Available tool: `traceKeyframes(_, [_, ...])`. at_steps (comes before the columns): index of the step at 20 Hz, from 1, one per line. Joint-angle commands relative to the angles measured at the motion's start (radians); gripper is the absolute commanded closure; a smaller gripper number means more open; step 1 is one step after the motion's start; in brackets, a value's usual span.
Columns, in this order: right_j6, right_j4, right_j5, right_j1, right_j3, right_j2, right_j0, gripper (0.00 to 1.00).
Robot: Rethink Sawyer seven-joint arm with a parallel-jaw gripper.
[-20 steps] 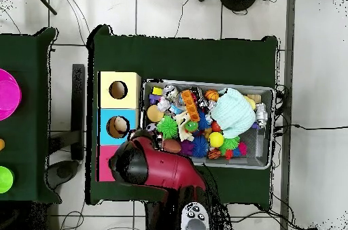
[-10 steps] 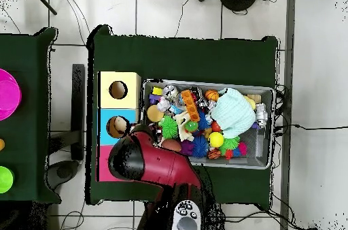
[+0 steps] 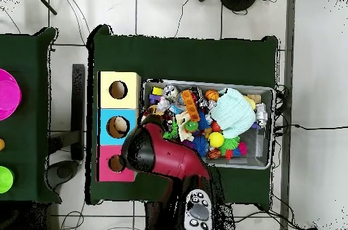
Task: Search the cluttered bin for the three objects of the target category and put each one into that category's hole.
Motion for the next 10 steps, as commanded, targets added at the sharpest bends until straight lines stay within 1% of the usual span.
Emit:
traceKeyframes(1, [0.214, 0.03, -0.086, 0.091, -0.105, 0.059, -0.041, 0.0])
traceKeyframes(3, [0.207, 0.033, -0.081, 0.107, -0.12, 0.062, -0.046, 0.0])
traceKeyframes(6, [0.212, 0.035, -0.101, 0.151, -0.141, 0.079, -0.052, 0.0])
traceKeyframes(10, [0.244, 0.058, -0.132, 0.179, -0.141, 0.066, -0.022, 0.0])
